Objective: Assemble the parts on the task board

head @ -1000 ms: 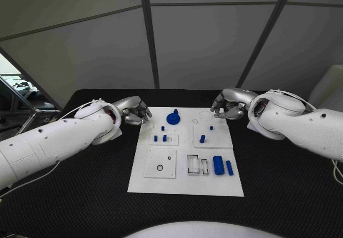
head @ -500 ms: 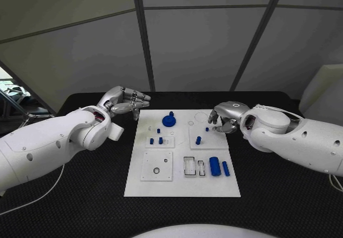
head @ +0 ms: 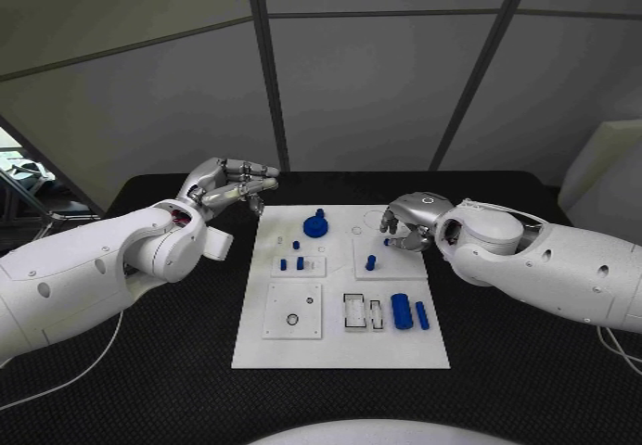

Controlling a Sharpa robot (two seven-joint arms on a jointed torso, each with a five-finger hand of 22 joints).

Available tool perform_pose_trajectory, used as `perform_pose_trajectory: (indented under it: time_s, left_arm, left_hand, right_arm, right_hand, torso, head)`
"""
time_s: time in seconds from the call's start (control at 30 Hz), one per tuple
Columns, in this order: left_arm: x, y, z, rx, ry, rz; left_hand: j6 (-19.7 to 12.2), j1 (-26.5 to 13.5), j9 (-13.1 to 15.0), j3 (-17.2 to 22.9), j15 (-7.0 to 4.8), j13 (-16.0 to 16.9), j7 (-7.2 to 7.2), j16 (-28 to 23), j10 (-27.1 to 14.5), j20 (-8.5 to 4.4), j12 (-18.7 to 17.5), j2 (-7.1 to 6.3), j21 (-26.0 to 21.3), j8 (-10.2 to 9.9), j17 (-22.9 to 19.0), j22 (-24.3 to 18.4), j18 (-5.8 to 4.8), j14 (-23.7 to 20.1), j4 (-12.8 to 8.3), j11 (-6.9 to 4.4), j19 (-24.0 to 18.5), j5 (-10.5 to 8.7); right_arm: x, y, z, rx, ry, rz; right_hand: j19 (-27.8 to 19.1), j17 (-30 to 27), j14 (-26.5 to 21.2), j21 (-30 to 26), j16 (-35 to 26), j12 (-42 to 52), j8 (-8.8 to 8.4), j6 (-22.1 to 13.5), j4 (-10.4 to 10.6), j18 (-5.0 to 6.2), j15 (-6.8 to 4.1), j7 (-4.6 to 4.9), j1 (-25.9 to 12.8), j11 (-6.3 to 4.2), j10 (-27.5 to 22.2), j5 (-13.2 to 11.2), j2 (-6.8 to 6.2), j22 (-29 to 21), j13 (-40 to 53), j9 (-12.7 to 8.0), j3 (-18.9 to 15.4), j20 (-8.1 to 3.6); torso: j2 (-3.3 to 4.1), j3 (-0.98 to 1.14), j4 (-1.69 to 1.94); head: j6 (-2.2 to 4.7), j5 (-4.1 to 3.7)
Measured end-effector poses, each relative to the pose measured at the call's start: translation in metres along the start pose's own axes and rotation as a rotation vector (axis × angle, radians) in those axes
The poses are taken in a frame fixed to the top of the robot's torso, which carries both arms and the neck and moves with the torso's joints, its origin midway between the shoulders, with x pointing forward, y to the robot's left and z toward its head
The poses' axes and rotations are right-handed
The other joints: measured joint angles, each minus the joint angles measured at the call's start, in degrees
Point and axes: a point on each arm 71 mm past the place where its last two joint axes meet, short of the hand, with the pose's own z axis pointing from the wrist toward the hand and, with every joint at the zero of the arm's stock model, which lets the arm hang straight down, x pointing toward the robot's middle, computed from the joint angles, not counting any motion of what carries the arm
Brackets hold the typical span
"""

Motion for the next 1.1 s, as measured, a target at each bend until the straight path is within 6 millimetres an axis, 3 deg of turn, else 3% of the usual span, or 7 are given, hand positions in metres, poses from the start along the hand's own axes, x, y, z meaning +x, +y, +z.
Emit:
perform_pose_trajectory:
  time_s: [0.33,0.67,0.73,0.8,1.1]
  left_arm:
    - [0.002,0.000,0.000,0.002,0.000,-0.025]
    - [0.002,0.000,0.000,0.000,-0.001,-0.031]
    - [0.002,0.000,0.000,0.000,-0.001,-0.032]
    - [0.002,0.000,0.000,0.000,-0.001,-0.032]
    - [0.002,0.000,0.000,0.000,0.001,-0.034]
  left_hand:
    - [0.2,0.0,0.0,-0.2,0.02,0.0,0.20,-0.2,0.0,0.01,0.0,0.00,-0.6,0.0,-0.2,-0.4,-0.01,0.0,0.2,0.00,-0.4,0.00]
    - [0.2,0.0,0.0,-0.3,-0.09,0.0,0.20,-0.4,0.0,0.01,0.0,0.00,-1.3,0.0,-0.4,-0.8,0.00,-0.1,0.0,0.01,-0.8,0.00]
    - [0.2,0.0,0.0,-0.3,-0.17,0.0,0.20,-0.4,0.0,0.01,0.0,0.00,-1.3,0.0,-0.4,-0.8,0.00,-0.2,0.0,0.01,-0.8,0.00]
    - [0.2,0.0,0.0,-0.3,-0.17,0.0,0.20,-0.4,0.0,0.01,0.0,0.00,-1.3,0.0,-0.4,-0.8,-0.01,-0.2,0.0,0.01,-0.8,0.00]
    - [0.2,0.3,-0.1,-0.6,0.02,0.0,0.20,-0.7,0.0,0.01,0.2,0.30,-1.7,0.0,-0.8,-1.0,-0.01,-0.4,0.2,0.01,-0.8,0.00]
  right_arm:
    - [0.006,0.003,0.003,-0.006,0.026,-0.001]
    - [0.009,0.004,0.008,-0.009,0.048,-0.004]
    - [0.009,0.005,0.008,-0.011,0.050,-0.003]
    - [0.010,0.005,0.009,-0.012,0.050,-0.003]
    - [0.010,0.007,0.009,-0.016,0.050,-0.001]
  right_hand:
    - [0.2,0.5,0.0,0.9,0.5,-0.7,0.00,0.9,-1.1,0.00,0.00,0.52,0.0,0.01,1.6,0.2,0.00,1.2,-1.1,0.0,1.2,-0.21]
    - [0.2,0.6,0.0,1.6,1.2,-1.3,-0.20,2.8,-2.3,0.00,0.00,0.15,0.0,-0.21,3.5,0.5,0.02,2.0,-2.2,0.3,2.6,-0.21]
    - [0.2,0.7,0.0,2.0,1.2,-1.3,-0.20,3.6,-2.5,-0.07,0.00,0.08,0.3,-0.39,4.1,0.5,0.34,2.3,-2.5,0.4,2.8,-0.21]
    - [0.4,0.9,0.0,2.3,1.4,-1.3,-0.12,4.5,-2.8,-0.95,0.00,-0.08,0.5,-0.51,5.1,0.5,0.57,2.6,-2.6,0.6,3.2,-0.44]
    - [0.9,0.9,0.0,3.6,1.8,-2.2,0.53,6.8,-5.1,-0.94,-0.43,-0.42,0.9,-1.02,8.0,-0.4,2.13,4.4,-2.9,1.0,5.4,-0.92]
  torso:
    - [0.04,0.02,-0.02]
    - [0.04,0.02,-0.03]
    - [0.04,0.02,-0.03]
    - [0.04,0.02,-0.03]
    - [0.01,0.02,-0.03]
  head:
    - [-0.29,0.29]
    - [-0.42,0.27]
    - [-0.44,0.27]
    - [-0.47,0.27]
    - [-0.73,0.45]
